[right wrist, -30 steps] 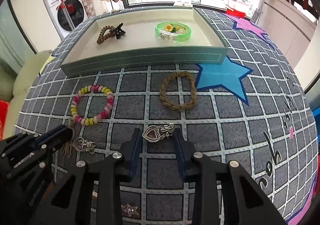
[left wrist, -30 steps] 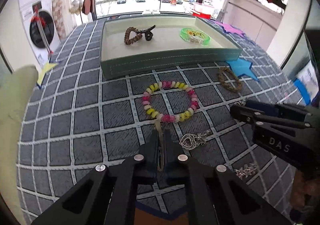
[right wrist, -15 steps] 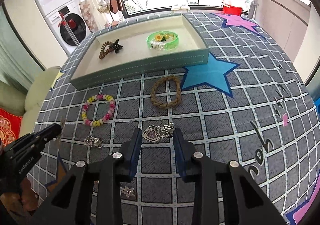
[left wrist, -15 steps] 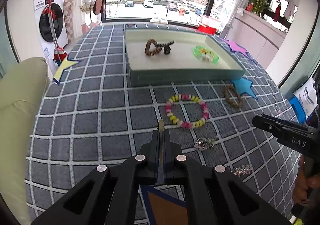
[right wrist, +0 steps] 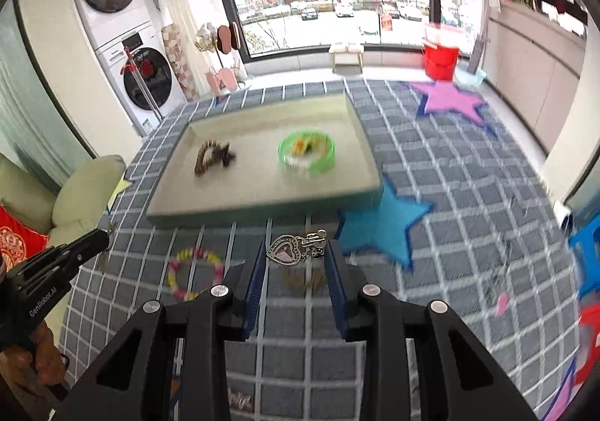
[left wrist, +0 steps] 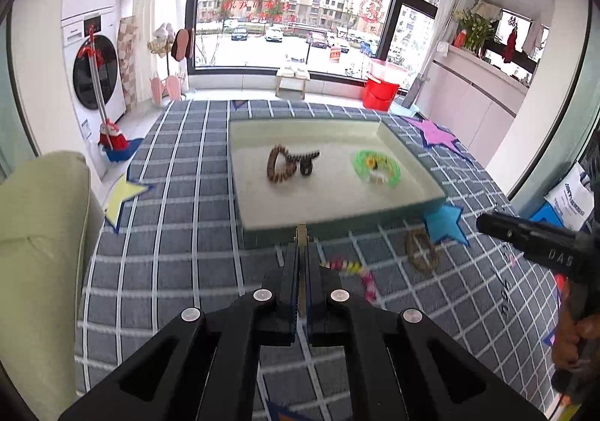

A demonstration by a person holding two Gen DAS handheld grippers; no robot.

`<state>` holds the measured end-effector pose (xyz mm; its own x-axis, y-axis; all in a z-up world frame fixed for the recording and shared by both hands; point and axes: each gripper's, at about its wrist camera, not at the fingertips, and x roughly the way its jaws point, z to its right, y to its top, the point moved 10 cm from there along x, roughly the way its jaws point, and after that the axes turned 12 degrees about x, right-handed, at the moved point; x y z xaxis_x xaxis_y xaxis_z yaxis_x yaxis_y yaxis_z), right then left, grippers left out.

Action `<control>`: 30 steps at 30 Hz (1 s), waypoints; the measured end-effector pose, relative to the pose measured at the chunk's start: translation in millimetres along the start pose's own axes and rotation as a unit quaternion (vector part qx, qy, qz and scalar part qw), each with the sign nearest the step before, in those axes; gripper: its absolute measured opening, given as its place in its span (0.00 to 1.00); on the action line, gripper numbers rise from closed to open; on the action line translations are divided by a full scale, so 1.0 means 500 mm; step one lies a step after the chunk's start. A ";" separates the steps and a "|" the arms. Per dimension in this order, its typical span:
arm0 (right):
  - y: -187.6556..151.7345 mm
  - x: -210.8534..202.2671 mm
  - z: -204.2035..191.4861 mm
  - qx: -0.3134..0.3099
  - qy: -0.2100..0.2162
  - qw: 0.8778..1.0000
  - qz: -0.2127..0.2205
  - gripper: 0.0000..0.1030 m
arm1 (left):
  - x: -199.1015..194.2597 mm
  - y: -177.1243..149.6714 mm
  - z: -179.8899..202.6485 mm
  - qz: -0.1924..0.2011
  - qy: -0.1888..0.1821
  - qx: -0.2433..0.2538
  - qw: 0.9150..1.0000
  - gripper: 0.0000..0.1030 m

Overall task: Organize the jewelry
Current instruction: 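Carry the heart pendant into the tray with the right tool while the left tool carries the beige clip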

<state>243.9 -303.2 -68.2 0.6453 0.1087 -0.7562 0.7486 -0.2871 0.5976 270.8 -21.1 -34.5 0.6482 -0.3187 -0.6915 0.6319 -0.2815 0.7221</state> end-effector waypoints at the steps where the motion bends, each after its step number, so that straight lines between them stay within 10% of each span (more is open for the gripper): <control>1: 0.015 0.003 -0.002 -0.001 0.001 1.000 0.002 0.34 | 0.004 0.007 -0.001 0.001 0.000 -0.001 1.000 0.17; 11: 0.128 0.092 -0.026 -0.014 0.011 1.000 -0.010 0.34 | 0.101 0.093 -0.013 -0.009 0.006 0.012 1.000 0.17; 30: 0.064 0.318 -0.012 0.036 0.002 0.989 -0.144 0.34 | 0.286 0.073 -0.008 -0.105 -0.015 0.021 0.994 0.17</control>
<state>371.1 -289.5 -167.7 0.4083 0.2002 -0.8906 0.8884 -0.3115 0.3373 388.3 -73.5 -107.1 0.4909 -0.2766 -0.8261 0.7330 -0.3813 0.5633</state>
